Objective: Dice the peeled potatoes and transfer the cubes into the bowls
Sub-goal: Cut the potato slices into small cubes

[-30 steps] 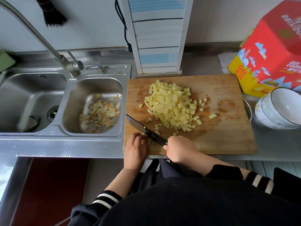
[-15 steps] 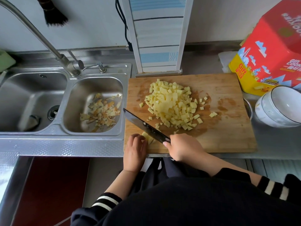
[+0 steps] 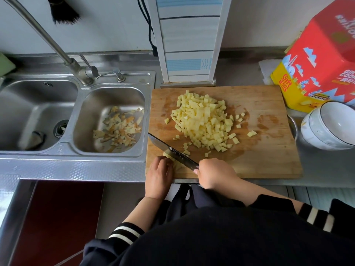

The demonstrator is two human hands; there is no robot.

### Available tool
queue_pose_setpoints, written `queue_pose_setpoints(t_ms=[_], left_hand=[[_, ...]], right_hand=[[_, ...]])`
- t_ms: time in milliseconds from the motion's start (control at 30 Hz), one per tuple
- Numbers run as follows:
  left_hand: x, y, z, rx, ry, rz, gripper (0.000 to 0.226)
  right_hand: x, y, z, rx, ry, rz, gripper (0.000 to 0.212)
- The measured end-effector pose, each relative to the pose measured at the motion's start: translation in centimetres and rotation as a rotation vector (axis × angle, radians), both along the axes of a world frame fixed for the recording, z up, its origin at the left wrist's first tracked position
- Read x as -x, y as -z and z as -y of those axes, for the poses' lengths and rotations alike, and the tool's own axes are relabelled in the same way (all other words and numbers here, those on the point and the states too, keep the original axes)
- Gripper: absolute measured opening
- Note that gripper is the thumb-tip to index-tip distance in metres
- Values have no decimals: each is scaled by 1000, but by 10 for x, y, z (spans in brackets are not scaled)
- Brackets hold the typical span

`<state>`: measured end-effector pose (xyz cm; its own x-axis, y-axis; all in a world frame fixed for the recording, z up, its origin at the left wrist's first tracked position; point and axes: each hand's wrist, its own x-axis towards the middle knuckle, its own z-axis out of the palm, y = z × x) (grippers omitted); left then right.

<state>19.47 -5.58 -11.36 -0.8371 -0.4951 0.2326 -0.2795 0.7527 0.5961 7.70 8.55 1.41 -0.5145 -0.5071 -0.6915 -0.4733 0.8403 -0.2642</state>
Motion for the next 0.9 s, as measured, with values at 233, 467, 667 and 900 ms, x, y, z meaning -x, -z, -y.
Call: queue_pose_setpoints(t_ms=[233, 467, 667, 900], left_hand=[[-1, 1, 0, -18, -5, 27, 28], [-1, -2, 1, -19, 10, 54, 28], [0, -4, 2, -3, 5, 117, 28], [11, -18, 7, -120, -345, 144, 19]], right_hand=[[1, -1, 7, -41, 24, 22, 21], [1, 1, 7, -9, 18, -2, 18], [0, 3, 16, 24, 11, -52, 16], [-2, 6, 14, 22, -6, -81, 16]])
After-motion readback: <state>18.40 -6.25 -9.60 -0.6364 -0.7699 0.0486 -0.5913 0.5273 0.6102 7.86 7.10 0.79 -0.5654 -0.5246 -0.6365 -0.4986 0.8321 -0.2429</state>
